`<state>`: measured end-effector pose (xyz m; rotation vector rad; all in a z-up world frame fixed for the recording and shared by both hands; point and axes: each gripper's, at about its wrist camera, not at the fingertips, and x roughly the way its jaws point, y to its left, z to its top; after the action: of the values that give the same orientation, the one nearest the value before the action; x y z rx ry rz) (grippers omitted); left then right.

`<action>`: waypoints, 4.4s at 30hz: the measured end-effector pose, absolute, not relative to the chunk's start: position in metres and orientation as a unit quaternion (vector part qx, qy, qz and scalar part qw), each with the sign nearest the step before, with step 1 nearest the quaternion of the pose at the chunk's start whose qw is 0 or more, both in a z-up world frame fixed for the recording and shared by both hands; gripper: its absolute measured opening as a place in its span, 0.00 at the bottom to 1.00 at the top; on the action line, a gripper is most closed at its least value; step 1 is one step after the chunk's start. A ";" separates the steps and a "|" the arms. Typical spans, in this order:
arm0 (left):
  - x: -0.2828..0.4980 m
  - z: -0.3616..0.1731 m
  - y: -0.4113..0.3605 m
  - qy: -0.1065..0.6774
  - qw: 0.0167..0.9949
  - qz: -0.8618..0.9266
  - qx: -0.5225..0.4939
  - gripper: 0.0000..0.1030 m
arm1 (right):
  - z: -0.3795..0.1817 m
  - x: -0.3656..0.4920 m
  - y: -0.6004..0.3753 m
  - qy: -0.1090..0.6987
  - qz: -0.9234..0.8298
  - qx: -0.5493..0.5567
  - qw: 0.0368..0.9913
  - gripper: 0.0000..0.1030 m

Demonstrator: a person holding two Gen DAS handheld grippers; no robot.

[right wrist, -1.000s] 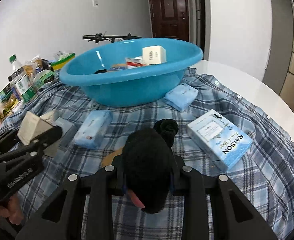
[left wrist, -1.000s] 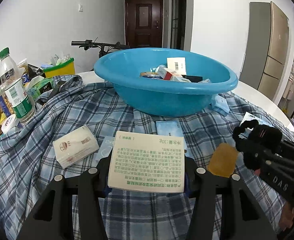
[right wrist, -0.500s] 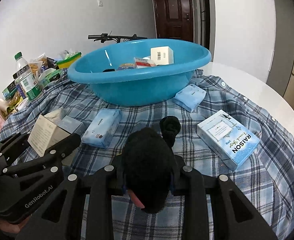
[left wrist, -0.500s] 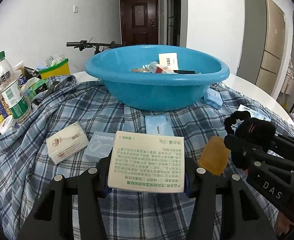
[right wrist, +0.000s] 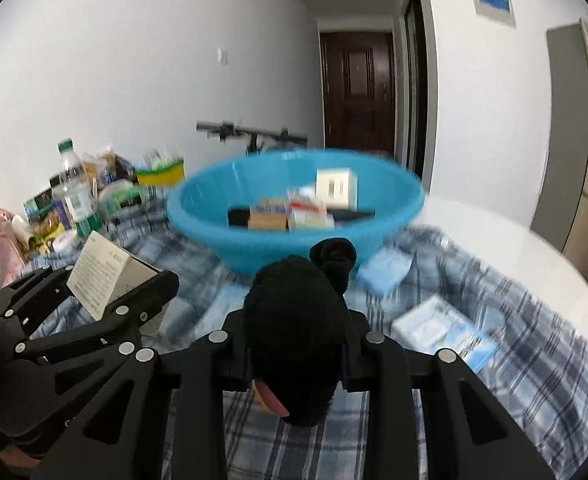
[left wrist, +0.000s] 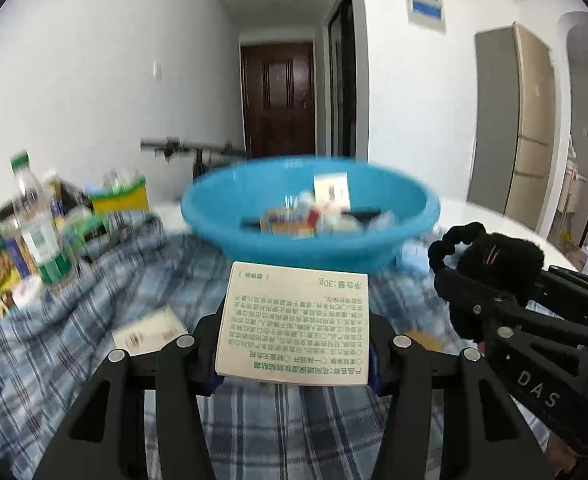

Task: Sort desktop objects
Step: 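Carry the cream box and black plush toy up and over the blue basin, then open the left tool to drop the cream box while the right tool lowers the toy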

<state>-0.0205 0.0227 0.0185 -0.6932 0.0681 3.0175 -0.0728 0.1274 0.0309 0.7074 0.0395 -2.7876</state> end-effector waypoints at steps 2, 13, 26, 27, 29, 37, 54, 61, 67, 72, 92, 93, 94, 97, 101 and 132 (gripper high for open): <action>-0.013 0.031 0.023 0.025 0.020 0.982 -0.188 0.53 | 0.041 -0.068 0.128 0.016 -0.967 0.221 0.129 0.27; 0.023 0.095 0.023 0.026 0.012 0.997 -0.076 0.53 | 0.102 -0.029 0.135 0.009 -0.987 0.102 0.120 0.27; 0.057 0.103 0.026 0.026 0.004 0.997 -0.074 0.53 | 0.109 -0.007 0.131 0.010 -0.987 0.095 0.126 0.27; 0.058 0.103 0.027 0.026 0.004 0.997 -0.075 0.53 | 0.109 -0.006 0.131 0.009 -0.987 0.095 0.128 0.27; 0.060 0.103 0.027 0.026 0.006 0.997 -0.076 0.53 | 0.110 -0.003 0.131 0.013 -0.987 0.092 0.130 0.27; 0.046 0.101 0.031 0.032 0.007 0.996 -0.083 0.53 | 0.110 -0.012 0.134 0.018 -0.987 0.094 0.131 0.27; -0.100 0.132 0.013 0.024 -0.008 0.997 -0.074 0.53 | 0.140 -0.132 0.125 0.040 -0.988 0.094 0.118 0.27; -0.167 0.127 0.005 0.012 -0.008 0.995 -0.096 0.53 | 0.141 -0.190 0.118 0.036 -0.986 0.103 0.124 0.27; -0.223 0.120 0.003 0.007 -0.004 0.993 -0.115 0.53 | 0.136 -0.235 0.119 0.028 -0.985 0.118 0.120 0.27; -0.249 0.111 -0.002 -0.004 -0.005 0.992 -0.126 0.53 | 0.128 -0.259 0.121 0.018 -0.983 0.138 0.120 0.27; -0.285 0.085 0.001 0.029 0.010 0.968 -0.249 0.53 | 0.100 -0.294 0.126 0.010 -0.960 0.235 0.153 0.27; -0.289 0.082 0.001 0.027 0.016 0.964 -0.266 0.53 | 0.096 -0.297 0.125 0.008 -0.955 0.250 0.158 0.27; -0.293 0.078 0.001 0.024 0.019 0.959 -0.281 0.53 | 0.092 -0.300 0.125 0.008 -0.951 0.263 0.162 0.27; -0.303 0.065 0.001 0.025 0.024 0.948 -0.317 0.53 | 0.083 -0.305 0.119 0.026 -0.941 0.293 0.167 0.27; -0.315 0.052 -0.002 0.020 0.026 0.934 -0.355 0.53 | 0.073 -0.313 0.113 0.044 -0.927 0.329 0.177 0.27; -0.337 0.020 0.000 0.025 0.041 0.892 -0.450 0.54 | 0.045 -0.336 0.119 0.062 -0.889 0.412 0.190 0.27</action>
<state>-0.3366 0.0000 0.0204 -1.3777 0.0754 2.7319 -0.3362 0.1194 0.0445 1.1576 0.1738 -2.4995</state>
